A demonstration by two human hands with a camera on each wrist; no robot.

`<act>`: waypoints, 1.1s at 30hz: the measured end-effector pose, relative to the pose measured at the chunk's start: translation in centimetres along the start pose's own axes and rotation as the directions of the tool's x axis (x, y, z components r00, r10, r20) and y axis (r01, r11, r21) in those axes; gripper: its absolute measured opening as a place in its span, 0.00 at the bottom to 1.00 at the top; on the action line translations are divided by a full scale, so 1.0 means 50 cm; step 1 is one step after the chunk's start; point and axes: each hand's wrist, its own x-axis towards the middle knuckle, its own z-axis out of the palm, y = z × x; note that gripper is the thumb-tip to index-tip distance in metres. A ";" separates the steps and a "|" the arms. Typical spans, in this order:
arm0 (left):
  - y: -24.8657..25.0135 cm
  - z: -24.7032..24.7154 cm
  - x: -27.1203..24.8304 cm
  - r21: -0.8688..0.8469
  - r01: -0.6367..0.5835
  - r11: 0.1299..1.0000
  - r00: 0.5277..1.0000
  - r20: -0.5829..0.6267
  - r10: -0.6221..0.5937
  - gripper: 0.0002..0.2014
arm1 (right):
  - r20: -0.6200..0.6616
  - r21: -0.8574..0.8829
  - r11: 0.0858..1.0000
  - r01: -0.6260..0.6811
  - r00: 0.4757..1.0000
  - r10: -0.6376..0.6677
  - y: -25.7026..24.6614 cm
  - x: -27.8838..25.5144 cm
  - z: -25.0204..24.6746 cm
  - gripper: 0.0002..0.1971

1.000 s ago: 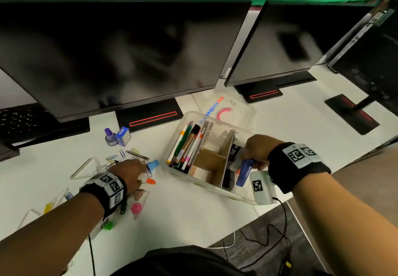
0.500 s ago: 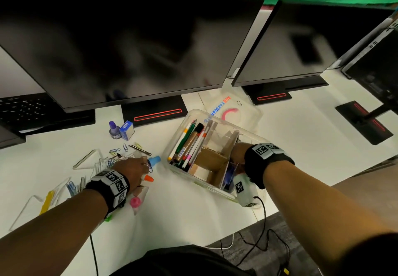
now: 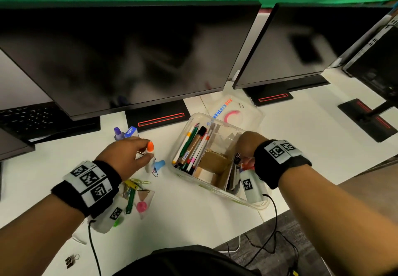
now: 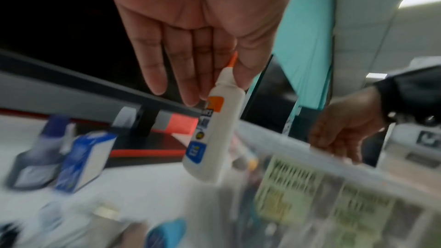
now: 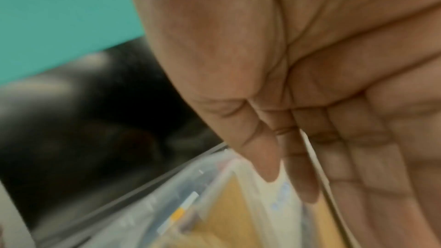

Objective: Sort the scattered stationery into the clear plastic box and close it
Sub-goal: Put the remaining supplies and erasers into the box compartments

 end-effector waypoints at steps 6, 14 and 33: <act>0.095 -0.034 0.003 -0.205 -0.226 0.952 0.974 -0.050 0.220 0.08 | -0.006 0.191 0.863 0.468 0.880 -0.476 -0.090 -0.117 0.017 0.08; 0.145 0.009 0.008 -0.349 -0.230 0.908 0.968 0.015 0.251 0.11 | -0.121 0.190 0.758 0.624 0.781 -0.613 -0.104 -0.145 0.088 0.08; 0.145 0.051 0.031 -0.101 -0.207 0.973 0.923 0.311 0.228 0.22 | -0.261 -0.377 0.876 0.301 0.873 -0.412 0.039 -0.156 -0.032 0.05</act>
